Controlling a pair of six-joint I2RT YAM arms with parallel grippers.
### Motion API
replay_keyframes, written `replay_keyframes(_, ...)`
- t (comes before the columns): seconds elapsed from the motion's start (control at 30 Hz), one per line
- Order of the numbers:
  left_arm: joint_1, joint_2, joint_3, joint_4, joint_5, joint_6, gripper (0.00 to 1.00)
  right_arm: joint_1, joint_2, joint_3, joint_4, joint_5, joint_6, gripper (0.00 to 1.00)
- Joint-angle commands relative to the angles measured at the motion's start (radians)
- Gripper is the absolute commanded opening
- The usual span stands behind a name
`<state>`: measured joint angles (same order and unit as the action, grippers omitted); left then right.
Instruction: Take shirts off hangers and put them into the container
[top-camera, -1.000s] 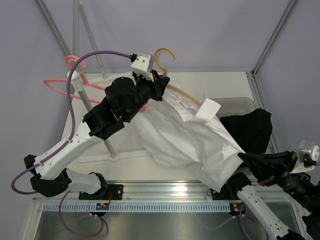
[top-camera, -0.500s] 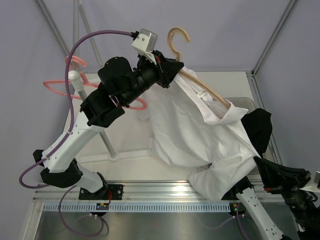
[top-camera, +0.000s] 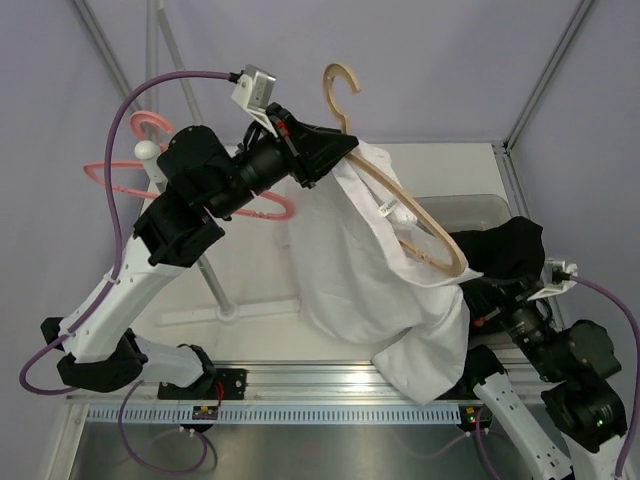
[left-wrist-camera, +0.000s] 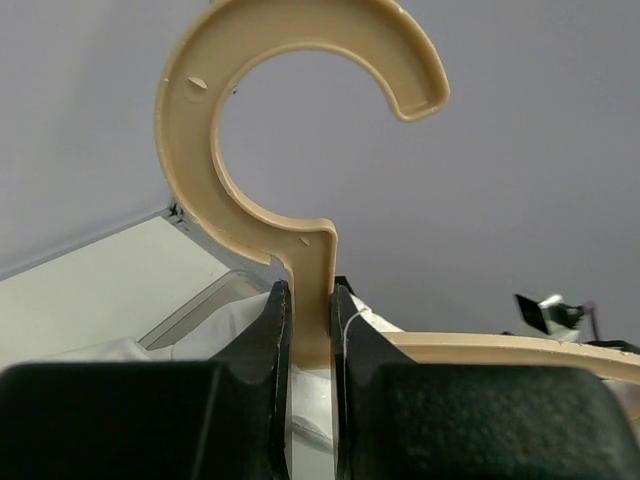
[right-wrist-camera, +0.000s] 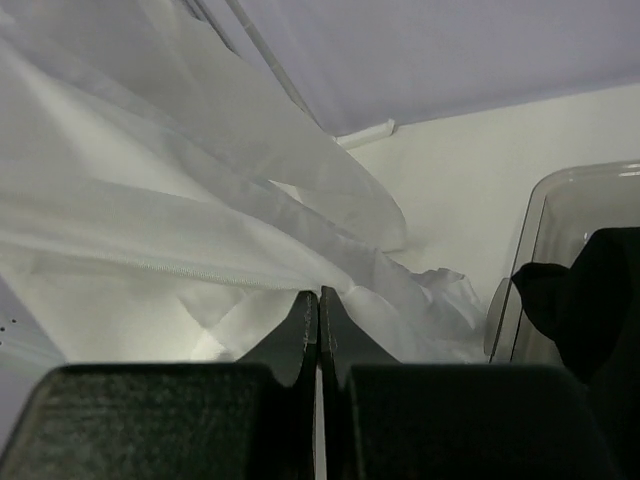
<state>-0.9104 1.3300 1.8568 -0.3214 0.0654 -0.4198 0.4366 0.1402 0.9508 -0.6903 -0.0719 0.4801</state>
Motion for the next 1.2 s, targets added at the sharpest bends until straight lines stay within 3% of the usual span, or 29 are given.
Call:
replay_keyframes(0.0,0.004,-0.043,0.074,0.159,0.092,-0.078,0.00,0.002,0.036,-0.053,0.116,-0.025,0.069,0.00)
replay_keyframes(0.2,0.002,-0.020,0.067,0.234,0.226,-0.186,0.00,0.002,0.266,-0.096,0.349,-0.108,0.094,0.00)
replay_keyframes(0.4,0.004,-0.031,0.010,0.245,0.400,-0.260,0.00,0.002,0.493,0.028,0.434,-0.017,0.005,0.00)
replay_keyframes(0.47,0.004,-0.054,-0.034,0.283,0.451,-0.295,0.00,0.002,0.562,0.101,0.436,-0.011,-0.018,0.00)
replay_keyframes(0.6,-0.005,-0.090,-0.225,0.467,0.684,-0.478,0.00,0.002,0.747,0.206,0.471,0.044,-0.072,0.00)
replay_keyframes(0.67,-0.018,-0.158,-0.310,0.538,0.691,-0.496,0.00,0.002,0.808,0.293,0.465,0.064,-0.104,0.00)
replay_keyframes(0.8,-0.028,-0.319,-0.488,0.440,0.642,-0.392,0.00,0.002,0.961,0.474,0.401,0.132,-0.204,0.00)
replay_keyframes(0.93,-0.039,-0.449,-0.695,0.351,0.607,-0.324,0.00,0.002,1.029,0.641,0.380,0.078,-0.248,0.00)
replay_keyframes(1.07,-0.051,-0.555,-0.848,0.323,0.544,-0.294,0.00,0.002,1.030,0.645,0.360,-0.018,-0.190,0.00)
replay_keyframes(1.17,-0.088,-0.632,-0.934,0.257,0.473,-0.255,0.00,0.004,0.994,0.530,0.426,-0.087,-0.124,0.00)
